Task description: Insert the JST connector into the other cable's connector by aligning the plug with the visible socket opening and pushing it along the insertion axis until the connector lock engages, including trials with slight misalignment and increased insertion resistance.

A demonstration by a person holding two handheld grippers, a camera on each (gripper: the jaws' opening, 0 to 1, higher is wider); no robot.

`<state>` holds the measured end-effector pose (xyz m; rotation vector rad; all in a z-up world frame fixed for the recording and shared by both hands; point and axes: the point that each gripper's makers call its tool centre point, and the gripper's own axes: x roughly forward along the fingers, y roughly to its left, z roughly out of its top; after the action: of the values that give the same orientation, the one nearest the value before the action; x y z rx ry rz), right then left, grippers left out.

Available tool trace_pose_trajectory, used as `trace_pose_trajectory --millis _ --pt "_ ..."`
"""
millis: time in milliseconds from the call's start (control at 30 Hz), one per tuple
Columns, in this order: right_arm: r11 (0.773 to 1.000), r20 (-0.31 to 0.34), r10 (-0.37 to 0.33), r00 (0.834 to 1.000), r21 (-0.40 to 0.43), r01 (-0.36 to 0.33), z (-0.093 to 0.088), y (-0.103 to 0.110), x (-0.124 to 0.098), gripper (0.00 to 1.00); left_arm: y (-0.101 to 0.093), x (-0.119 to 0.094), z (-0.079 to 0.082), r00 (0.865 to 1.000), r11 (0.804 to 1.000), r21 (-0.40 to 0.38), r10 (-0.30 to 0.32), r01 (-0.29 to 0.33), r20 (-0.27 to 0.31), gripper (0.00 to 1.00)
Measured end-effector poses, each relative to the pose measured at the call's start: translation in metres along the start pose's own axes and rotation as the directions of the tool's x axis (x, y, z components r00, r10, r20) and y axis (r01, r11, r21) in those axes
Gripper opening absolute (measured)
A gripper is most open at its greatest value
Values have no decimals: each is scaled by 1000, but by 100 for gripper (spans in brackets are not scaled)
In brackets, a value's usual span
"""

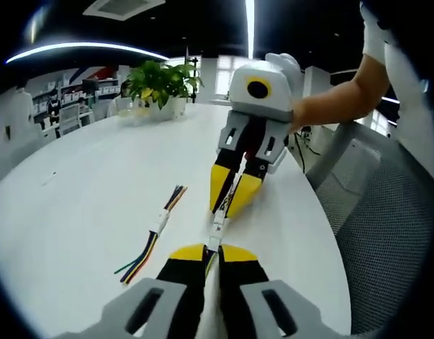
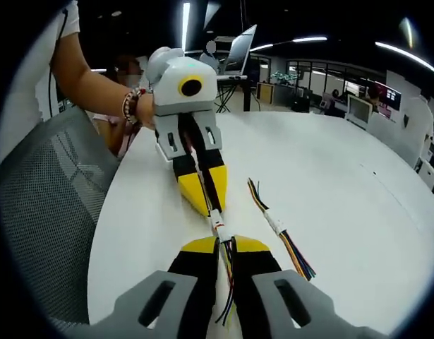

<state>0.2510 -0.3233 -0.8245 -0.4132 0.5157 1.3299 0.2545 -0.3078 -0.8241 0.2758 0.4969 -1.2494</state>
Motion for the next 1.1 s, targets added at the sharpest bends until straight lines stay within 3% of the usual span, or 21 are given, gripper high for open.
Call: trace_pose_trajectory --millis 633,1100 --pt "999 -77 2 997 -39 -5 -12 -1 11 3 3 6 -12 999 1000 -2 -5 5 -45 0" --pt "1000 -53 8 999 -7 -8 -9 -3 14 3 5 8 -10 999 1000 -16 -8 7 -32 0"
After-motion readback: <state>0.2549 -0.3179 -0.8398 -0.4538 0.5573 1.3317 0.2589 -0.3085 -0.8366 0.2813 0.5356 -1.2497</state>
